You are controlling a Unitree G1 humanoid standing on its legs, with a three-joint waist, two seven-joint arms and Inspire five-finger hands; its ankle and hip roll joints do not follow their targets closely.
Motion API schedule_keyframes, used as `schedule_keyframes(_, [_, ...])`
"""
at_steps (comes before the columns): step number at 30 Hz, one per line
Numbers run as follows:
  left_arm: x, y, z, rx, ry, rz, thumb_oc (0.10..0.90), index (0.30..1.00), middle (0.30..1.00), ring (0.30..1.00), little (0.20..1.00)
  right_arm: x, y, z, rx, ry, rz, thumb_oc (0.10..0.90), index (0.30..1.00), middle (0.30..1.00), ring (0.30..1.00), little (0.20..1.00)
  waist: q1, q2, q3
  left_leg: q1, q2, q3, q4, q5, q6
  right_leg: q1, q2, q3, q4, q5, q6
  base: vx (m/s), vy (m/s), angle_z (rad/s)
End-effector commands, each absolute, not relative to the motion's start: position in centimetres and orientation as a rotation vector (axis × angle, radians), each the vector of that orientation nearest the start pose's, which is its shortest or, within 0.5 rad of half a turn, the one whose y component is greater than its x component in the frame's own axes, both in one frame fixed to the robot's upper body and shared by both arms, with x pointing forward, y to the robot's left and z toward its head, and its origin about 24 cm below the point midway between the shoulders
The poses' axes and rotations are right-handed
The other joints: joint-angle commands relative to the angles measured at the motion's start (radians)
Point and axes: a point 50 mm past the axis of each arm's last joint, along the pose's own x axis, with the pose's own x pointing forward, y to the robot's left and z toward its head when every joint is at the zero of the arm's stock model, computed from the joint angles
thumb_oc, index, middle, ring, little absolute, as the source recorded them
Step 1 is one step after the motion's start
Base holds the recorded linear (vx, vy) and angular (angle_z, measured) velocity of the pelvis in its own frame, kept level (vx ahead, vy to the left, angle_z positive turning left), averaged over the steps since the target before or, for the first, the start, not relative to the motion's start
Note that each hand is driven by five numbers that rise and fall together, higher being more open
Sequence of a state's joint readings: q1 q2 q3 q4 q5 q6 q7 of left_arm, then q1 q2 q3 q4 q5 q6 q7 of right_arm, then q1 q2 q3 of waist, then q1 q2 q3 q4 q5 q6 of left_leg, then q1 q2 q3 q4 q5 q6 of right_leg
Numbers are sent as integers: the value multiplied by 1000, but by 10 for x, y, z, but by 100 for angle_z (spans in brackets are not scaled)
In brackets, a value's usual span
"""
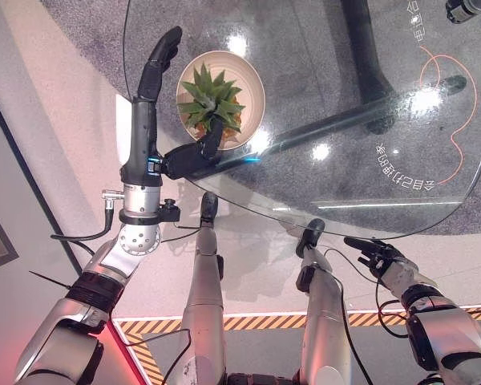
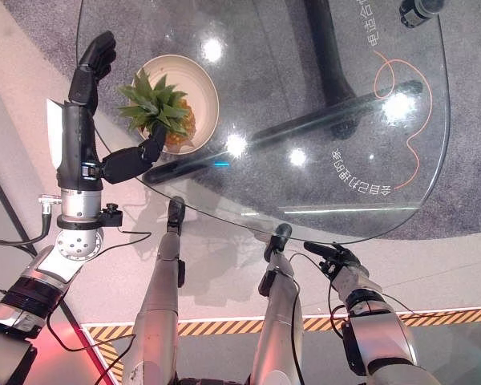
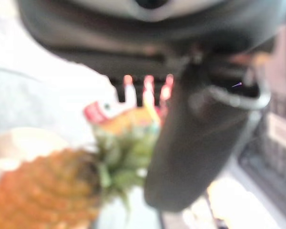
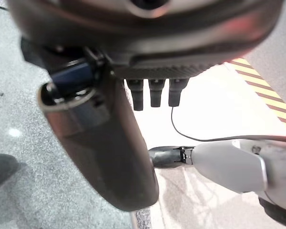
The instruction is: Pick up the fruit to the plate
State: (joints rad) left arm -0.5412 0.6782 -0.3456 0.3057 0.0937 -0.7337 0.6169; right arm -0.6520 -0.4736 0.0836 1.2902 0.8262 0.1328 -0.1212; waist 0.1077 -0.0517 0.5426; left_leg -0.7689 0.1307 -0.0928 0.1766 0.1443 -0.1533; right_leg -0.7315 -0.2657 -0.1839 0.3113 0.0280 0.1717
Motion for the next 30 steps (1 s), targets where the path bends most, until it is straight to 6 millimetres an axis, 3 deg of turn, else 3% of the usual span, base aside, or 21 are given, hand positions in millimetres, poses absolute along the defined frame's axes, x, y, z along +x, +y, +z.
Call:
schedule_keyframes(1, [282,172,234,350,-1281,-6,800,900,900,900,900,283,-329,-18,336,631,-652,800,900,900,900,900,11,5,-23,5,-16,32,96,-123,79,20,6,-50,-84,82,-13,0,0,0])
schedule_keyframes(12, [281,171,238,354,-1278,-11,800,900,900,900,900,281,-329,-21,342,633,-655,800,900,900,900,900,12,4,-23,8,-19,29,96,-124,80,24,7,-52,-87,84,-12,0,0,0])
schedule_keyframes(30, [280,184,215,439,-1181,24,800,900,900,900,900,271,-339,-23,340,638,-685,800,900,900,900,900,34,26,-23,46,-20,27,94,-132,78,60,-1,-56,-71,57,-15,0,0,0])
